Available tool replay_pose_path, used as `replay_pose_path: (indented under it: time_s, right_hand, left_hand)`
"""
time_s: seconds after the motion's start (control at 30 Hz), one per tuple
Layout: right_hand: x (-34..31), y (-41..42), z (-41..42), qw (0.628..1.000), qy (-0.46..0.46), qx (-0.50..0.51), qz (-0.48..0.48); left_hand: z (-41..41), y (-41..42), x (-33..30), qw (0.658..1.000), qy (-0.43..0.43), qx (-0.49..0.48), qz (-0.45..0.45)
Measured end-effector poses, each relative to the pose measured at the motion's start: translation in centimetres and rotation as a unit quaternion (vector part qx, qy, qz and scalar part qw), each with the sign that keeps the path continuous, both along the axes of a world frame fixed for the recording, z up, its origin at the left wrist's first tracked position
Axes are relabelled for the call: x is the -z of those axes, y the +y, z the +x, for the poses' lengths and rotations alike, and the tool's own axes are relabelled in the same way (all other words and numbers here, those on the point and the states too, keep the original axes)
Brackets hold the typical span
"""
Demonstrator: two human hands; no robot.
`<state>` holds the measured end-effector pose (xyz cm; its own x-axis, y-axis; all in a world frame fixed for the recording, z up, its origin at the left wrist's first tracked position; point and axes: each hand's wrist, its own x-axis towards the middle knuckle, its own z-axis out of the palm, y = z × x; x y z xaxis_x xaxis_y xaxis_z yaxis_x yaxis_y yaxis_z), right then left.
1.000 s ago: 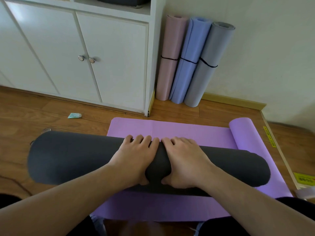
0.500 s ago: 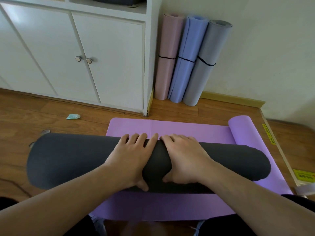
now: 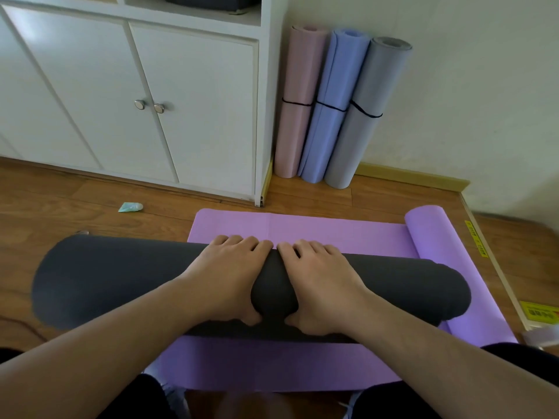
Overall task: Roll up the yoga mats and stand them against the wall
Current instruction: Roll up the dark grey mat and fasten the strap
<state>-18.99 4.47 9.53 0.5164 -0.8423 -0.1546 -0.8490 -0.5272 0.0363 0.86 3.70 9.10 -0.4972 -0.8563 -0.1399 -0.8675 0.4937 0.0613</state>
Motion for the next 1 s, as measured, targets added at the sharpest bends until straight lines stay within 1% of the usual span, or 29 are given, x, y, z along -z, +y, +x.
replay_pose_path:
  time_s: [0.07, 0.13, 0.23, 0.33, 0.43, 0.53, 0.67, 0.77, 0.9, 1.0]
  right_hand:
    - [-0.1, -0.4, -0.2, 1.0, -0.001, -0.002, 0.004]
    - [-0.3, -0.7, -0.3, 1.0, -0.001, 0.005, 0.017]
    - [-0.5, -0.9, -0.4, 0.999, -0.006, 0.019, 0.039]
    - [-0.6, -0.7, -0.5, 0.999, -0.025, 0.004, 0.033]
    - [-0.8, 0.1, -0.3, 0.999, -0.02, -0.026, 0.001]
    - [-0.6, 0.3, 0.0, 1.0, 0.013, -0.005, -0.021]
    - [-0.5, -0.4, -0.1, 1.0, -0.004, -0.01, -0.023]
    - [-0.6, -0.6, -0.3, 0.999, -0.022, -0.017, -0.022]
    - [-1.3, -1.1, -0.8, 0.999, -0.037, 0.018, 0.002]
    - [-1.3, -1.1, -0.8, 0.998, -0.047, 0.024, 0.02]
  left_hand:
    - [-0.3, 0.5, 0.2, 1.0, -0.005, 0.005, -0.015]
    - [-0.9, 1.1, 0.5, 0.998, -0.04, 0.015, -0.04]
    - [-1.7, 1.5, 1.0, 0.995, -0.088, 0.001, -0.055]
    - [-1.6, 1.0, 0.8, 0.995, -0.08, 0.0, -0.058]
    - [-0.9, 0.3, 0.1, 0.999, -0.047, -0.005, -0.014]
    - [-0.6, -0.2, -0.7, 0.999, -0.013, -0.028, 0.03]
    - [-0.3, -0.2, -0.9, 0.998, -0.01, -0.04, 0.055]
    - [-0.1, 0.5, -0.5, 0.999, -0.007, -0.031, 0.024]
    - [-1.0, 1.3, -0.2, 0.996, -0.069, -0.017, -0.057]
    - [-1.2, 0.7, 0.0, 0.996, -0.062, -0.008, -0.065]
